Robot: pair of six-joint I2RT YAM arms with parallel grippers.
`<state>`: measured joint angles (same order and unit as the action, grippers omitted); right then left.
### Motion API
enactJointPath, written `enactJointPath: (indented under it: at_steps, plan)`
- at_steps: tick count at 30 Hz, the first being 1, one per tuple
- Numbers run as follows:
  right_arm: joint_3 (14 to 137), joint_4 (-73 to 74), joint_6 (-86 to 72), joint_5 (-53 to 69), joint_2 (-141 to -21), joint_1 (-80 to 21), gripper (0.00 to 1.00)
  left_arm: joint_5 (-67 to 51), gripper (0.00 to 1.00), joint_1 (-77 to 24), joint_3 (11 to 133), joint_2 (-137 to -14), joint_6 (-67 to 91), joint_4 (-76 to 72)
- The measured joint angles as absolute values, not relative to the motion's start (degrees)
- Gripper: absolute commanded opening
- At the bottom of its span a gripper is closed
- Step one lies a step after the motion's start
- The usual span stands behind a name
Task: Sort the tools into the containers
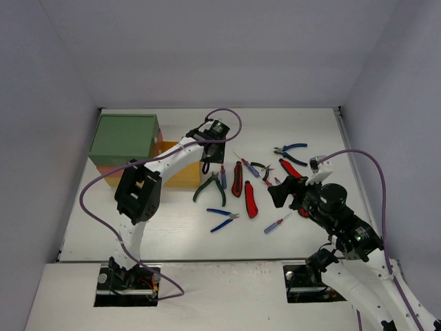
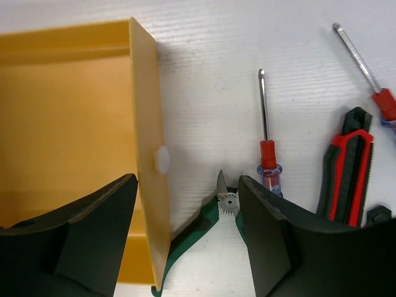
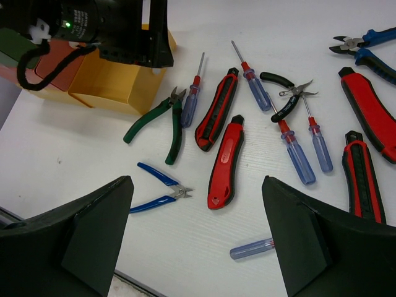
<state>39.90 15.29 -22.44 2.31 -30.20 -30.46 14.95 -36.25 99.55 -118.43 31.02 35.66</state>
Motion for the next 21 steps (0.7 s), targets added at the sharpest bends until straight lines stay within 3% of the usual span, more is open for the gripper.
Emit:
enactJointPath:
  at_steps: [13,21]
  plan:
    - [39.9,15.5,-22.5,2.2,-30.3,-30.5,0.82,17.9,0.51,-43.7,95.7,-100.0,26.6,36.7]
    - [39.9,16.1,-22.7,1.3,-29.8,-30.5,0.82,18.0,0.51,-50.9,86.3,-100.7,33.6,37.1]
